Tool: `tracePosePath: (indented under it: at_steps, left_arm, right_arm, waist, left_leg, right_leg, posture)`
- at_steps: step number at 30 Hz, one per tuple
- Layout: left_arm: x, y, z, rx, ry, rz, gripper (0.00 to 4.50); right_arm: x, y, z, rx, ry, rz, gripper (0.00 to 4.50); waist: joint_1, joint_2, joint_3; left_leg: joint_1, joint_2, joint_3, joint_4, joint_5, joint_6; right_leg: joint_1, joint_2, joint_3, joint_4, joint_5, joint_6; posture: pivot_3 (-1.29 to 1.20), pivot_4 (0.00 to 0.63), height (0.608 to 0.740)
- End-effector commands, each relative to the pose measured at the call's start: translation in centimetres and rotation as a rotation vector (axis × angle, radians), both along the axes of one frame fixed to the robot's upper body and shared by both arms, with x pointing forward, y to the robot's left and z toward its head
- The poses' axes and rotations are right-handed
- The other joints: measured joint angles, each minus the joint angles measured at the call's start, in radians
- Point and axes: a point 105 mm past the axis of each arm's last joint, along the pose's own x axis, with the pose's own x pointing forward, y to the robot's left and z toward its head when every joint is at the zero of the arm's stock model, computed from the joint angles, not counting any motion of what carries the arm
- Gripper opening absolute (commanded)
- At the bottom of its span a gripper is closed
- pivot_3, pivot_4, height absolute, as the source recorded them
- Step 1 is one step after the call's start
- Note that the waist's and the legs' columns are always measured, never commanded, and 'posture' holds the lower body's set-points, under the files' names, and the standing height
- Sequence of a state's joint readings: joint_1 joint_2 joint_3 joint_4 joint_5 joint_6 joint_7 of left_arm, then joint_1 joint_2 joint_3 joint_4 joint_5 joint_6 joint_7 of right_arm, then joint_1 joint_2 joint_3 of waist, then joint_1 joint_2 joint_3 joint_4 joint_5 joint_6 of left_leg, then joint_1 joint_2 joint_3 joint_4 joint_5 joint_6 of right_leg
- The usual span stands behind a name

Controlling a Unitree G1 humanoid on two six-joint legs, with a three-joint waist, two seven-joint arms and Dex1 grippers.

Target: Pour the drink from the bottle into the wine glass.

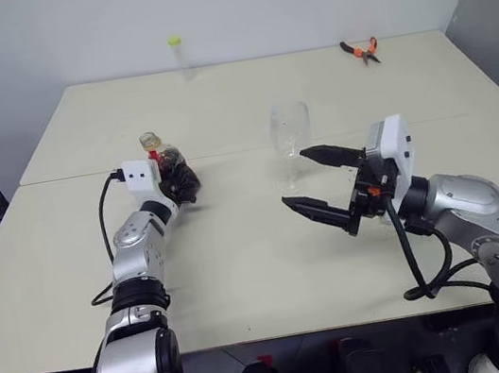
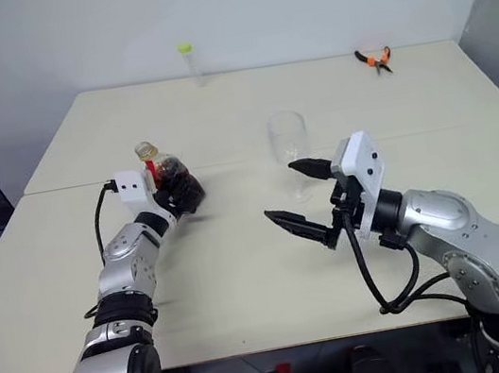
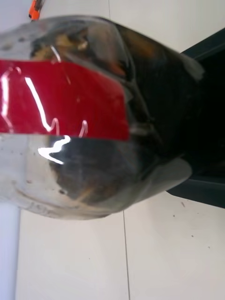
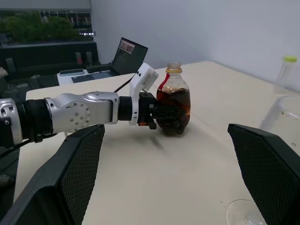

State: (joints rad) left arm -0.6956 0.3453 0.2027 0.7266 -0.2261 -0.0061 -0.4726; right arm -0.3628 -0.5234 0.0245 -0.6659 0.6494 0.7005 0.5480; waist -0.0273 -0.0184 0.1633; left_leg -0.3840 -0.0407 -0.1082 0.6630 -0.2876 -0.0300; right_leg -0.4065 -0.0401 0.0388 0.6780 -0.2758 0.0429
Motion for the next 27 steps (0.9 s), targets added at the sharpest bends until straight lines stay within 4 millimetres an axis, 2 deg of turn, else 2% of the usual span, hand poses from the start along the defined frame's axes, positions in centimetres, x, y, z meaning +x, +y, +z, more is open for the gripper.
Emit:
tracePosePath:
  at_steps: [1,7,12,14,17,23,27]
  left_arm:
    - [0.1,-2.0,4.0,0.088,-0.13,-0.087,0.76]
    - [0.8,-7.8,7.8,0.247,-0.217,-0.287,0.76]
    - [1.4,-9.9,9.7,0.306,-0.249,-0.335,0.76]
    - [1.8,-11.0,10.9,0.386,-0.293,-0.335,0.76]
    - [2.1,-11.9,11.9,0.526,-0.374,-0.319,0.76]
    - [2.3,-12.4,13.3,0.738,-0.526,-0.272,0.75]
    - [2.2,-12.7,13.8,0.872,-0.615,-0.257,0.75]
  right_arm:
    - [-0.6,0.1,1.1,0.018,-0.068,0.002,4.5]
    - [-0.4,-0.8,1.0,0.04,-0.03,-0.021,4.5]
    - [0.5,-1.0,1.3,0.066,-0.047,-0.088,4.5]
    - [1.0,-1.2,1.6,0.083,-0.057,-0.126,4.5]
    - [1.8,-1.3,1.8,0.102,-0.065,-0.173,4.5]
    - [3.4,-2.0,1.5,0.102,-0.088,-0.3,4.5]
    - [3.8,-1.9,1.2,0.105,-0.086,-0.316,4.5]
  waist:
    - [0.0,0.0,0.0]
    - [0.004,-0.002,0.001]
    - [-0.005,-0.002,0.001]
    - [-0.006,-0.002,0.002]
    - [-0.006,-0.003,0.002]
    - [-0.004,-0.003,0.002]
    - [-0.003,-0.003,0.002]
  left_leg:
    - [0.0,0.0,0.0,0.0,0.0,0.0]
    - [-0.001,-0.001,0.0,0.001,0.0,0.0]
    - [-0.001,-0.001,0.001,0.001,0.0,0.0]
    - [-0.001,0.0,0.001,0.0,0.001,-0.001]
    - [-0.001,0.0,0.001,0.0,0.001,-0.001]
    - [-0.002,-0.001,0.002,0.0,0.001,-0.001]
    - [-0.003,-0.001,0.002,0.0,0.001,-0.001]
  right_leg:
    - [0.0,0.0,0.0,0.0,0.0,0.0]
    - [0.0,0.001,-0.001,0.0,0.0,0.0]
    - [0.0,0.001,0.0,0.0,0.0,0.0]
    - [-0.001,0.001,0.001,0.0,0.0,0.0]
    - [-0.002,0.002,0.001,0.002,0.0,0.0]
    - [-0.003,0.001,0.002,0.001,0.0,0.0]
    - [-0.004,0.001,0.002,0.002,0.0,0.0]
  posture:
    - [0.0,0.15,0.74]
    - [0.0,0.15,0.74]
    - [0.0,0.15,0.74]
    - [0.0,0.15,0.74]
    - [0.0,0.15,0.74]
    - [0.0,0.15,0.74]
    - [0.0,0.15,0.74]
